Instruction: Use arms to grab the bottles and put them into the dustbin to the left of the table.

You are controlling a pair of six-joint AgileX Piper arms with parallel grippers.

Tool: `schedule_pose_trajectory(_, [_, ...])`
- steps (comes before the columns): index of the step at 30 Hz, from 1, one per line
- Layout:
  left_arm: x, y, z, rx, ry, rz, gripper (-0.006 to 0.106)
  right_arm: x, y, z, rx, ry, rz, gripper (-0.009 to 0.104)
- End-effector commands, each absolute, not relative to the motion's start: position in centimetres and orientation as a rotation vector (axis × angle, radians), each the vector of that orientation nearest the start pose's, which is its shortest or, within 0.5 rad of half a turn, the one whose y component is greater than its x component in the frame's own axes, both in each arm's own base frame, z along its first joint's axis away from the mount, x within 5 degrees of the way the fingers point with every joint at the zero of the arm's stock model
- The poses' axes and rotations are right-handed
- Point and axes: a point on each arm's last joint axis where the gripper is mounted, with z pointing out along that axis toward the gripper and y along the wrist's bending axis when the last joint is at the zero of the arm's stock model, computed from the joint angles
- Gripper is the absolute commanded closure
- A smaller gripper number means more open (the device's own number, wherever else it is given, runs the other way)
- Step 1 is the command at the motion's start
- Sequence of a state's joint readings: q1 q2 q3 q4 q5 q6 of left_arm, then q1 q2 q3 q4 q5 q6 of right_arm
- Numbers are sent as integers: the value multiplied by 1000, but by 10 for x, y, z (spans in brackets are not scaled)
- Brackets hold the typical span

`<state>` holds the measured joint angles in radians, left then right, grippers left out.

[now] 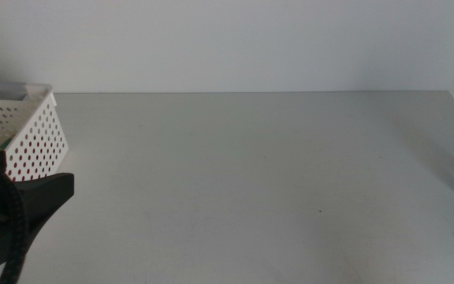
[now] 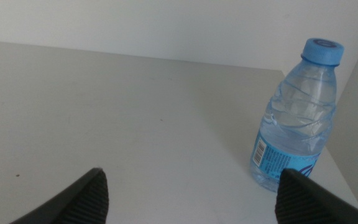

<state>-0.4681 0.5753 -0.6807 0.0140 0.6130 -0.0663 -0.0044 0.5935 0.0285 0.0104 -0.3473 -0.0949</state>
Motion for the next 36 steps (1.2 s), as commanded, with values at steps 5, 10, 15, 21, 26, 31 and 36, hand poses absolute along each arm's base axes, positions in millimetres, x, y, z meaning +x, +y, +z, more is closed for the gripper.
schedule_pose_trajectory(5, [99,-50,356,376,1871,-359,7,111,-1,195,-87,1681,-95,24])
schedule_pose_trajectory(10, [99,-50,356,376,1871,-359,7,111,-3,200,-75,1631,-106,24])
schedule_pose_trajectory(15, [99,-50,356,376,1871,-359,7,111,-15,200,53,1624,-159,24])
schedule_pose_trajectory(21, [99,-50,356,376,1871,-359,7,111,-23,209,159,1517,-171,24])
schedule_pose_trajectory(26, [99,-50,356,376,1871,-358,7,111,-27,209,228,1500,-166,24])
schedule_pose_trajectory(31, [99,-50,356,376,1871,-358,7,120,-29,196,244,1616,-164,24])
schedule_pose_trajectory(36, [99,-50,356,376,1871,-358,7,130,-30,183,235,1696,-171,24])
